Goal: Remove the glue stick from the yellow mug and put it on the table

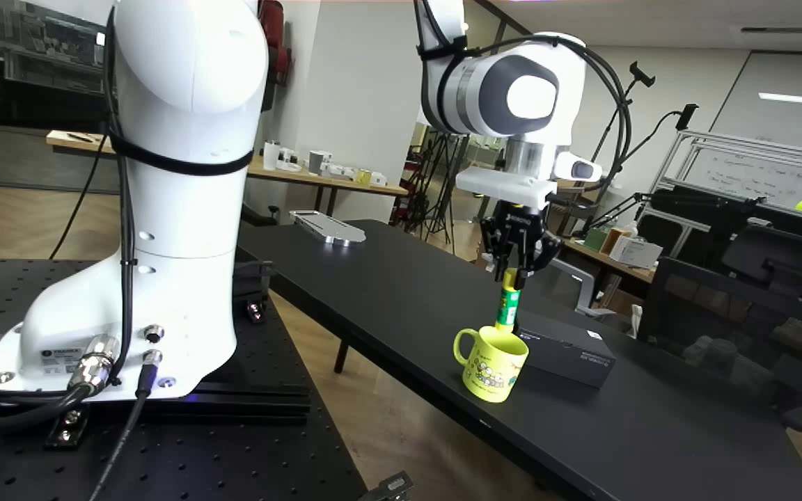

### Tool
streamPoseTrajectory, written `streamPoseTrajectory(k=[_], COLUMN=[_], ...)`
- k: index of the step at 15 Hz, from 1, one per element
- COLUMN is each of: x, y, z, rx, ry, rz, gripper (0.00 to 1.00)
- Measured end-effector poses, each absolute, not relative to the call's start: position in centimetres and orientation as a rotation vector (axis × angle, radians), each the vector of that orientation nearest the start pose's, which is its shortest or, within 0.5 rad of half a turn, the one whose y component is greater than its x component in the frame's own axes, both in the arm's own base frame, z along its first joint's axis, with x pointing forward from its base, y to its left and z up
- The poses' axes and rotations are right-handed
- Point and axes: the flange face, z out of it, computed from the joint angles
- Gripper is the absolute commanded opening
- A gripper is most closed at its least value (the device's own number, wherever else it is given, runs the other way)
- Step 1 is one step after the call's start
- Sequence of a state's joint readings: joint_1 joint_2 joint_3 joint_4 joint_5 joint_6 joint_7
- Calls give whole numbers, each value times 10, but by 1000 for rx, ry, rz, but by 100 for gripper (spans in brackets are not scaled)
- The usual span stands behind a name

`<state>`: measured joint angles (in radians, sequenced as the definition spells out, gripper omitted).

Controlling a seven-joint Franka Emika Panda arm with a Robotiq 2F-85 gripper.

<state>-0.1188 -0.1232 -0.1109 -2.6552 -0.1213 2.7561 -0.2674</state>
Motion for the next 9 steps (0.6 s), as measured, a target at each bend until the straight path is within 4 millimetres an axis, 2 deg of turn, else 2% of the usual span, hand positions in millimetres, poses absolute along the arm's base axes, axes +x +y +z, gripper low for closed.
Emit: streamPoseTrajectory(k=[5,9], x=[419,406], y=[-57,-17], z=[338,351], rx=[-3187,-3186], ry=[-353,-530], rz=[-532,-529], gripper=[9,9])
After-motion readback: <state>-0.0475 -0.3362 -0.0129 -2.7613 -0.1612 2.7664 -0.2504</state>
